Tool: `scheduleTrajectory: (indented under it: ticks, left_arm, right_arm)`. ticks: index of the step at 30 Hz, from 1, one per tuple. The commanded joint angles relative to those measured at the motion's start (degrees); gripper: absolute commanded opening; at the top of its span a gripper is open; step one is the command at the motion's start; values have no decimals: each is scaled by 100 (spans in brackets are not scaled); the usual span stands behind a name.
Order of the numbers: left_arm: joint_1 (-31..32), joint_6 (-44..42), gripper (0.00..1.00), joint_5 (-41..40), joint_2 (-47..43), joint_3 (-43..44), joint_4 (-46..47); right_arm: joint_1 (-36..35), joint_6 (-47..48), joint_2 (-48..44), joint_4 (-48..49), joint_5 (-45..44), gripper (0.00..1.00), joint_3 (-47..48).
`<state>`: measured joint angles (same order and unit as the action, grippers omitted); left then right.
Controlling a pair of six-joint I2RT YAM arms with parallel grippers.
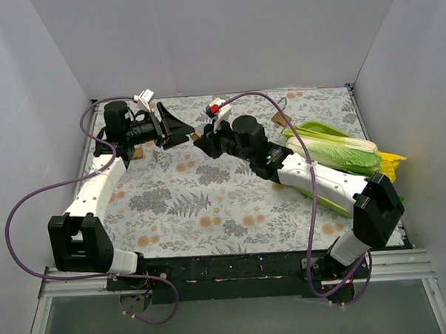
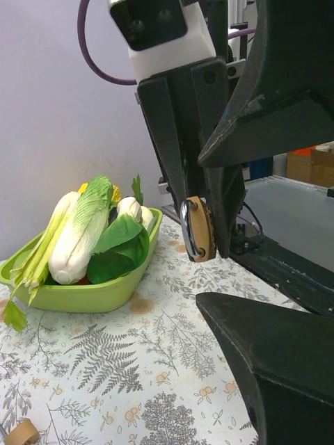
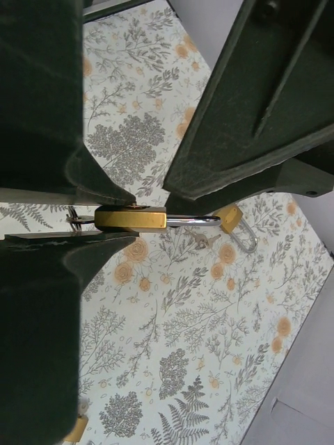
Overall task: Lock with the key
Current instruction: Lock the lock.
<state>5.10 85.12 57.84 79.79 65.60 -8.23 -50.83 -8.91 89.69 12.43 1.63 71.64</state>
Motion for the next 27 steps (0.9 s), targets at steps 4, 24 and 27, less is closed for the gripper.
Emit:
scheduleTrajectory:
  ticks: [4, 24, 27]
  left_arm:
    - [149, 4, 67, -45, -385, -215, 173]
    - [211, 356, 0, -115, -447, -338, 322]
    - [123, 286, 0, -107, -438, -232, 173]
  right_arm:
    - [-102, -76, 13, 656, -128, 1, 377]
    - [-243, 82, -92, 612, 12, 28, 202]
    - [-200, 143, -259, 261, 187, 50, 140]
